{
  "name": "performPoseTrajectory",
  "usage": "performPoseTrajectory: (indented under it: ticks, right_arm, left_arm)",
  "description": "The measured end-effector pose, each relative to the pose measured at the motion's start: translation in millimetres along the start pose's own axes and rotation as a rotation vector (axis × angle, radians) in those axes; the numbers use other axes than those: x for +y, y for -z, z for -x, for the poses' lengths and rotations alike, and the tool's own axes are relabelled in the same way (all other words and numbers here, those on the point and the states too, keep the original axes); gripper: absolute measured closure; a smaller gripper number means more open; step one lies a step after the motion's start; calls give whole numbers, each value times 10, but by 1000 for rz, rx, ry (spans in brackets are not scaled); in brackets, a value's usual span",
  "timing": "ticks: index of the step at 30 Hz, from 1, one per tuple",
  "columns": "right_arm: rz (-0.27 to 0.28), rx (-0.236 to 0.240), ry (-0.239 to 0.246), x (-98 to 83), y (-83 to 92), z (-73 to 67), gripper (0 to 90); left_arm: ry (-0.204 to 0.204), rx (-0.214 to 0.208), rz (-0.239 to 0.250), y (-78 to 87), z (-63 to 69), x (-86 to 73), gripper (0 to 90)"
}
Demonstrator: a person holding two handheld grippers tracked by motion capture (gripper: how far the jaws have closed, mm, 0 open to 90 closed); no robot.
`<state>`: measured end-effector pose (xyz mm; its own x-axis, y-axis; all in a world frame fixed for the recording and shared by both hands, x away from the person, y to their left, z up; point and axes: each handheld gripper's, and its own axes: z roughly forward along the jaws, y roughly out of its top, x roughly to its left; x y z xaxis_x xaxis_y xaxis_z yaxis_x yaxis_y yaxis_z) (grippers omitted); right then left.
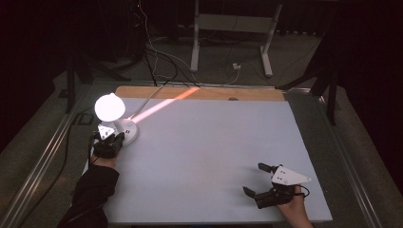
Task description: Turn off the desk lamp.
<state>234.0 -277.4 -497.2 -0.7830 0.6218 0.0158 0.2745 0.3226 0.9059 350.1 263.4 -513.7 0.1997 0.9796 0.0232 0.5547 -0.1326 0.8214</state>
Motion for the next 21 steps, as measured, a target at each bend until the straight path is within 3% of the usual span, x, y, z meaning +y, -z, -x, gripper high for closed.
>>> performPoseTrajectory:
  ticks: [4,5,6,9,13,15,21]
  right_arm:
    - [-2,-1,-1,-2,-3,2,0]
    - [-3,0,1,-2,-6,-1,0]
    - [-4,1,1,-1,-7,-6,0]
    - [2,0,5,6,10,-11,0]
    - [3,-3,-6,-2,13,14,0]
    - [2,-3,-5,-1,11,10,0]
    - [3,-4,-1,2,21,0,0]
  left_arm:
    - [5,-44,-5,-9,35,-12,900]
    - [-32,-7,-18,-1,70,5,900]
    - [-40,4,-22,3,82,6,900]
    - [-23,-20,0,17,48,-6,900]
    - [12,-43,65,152,24,68,900]
    - [28,-57,75,201,16,90,892]
    - [46,-42,65,333,9,118,604]
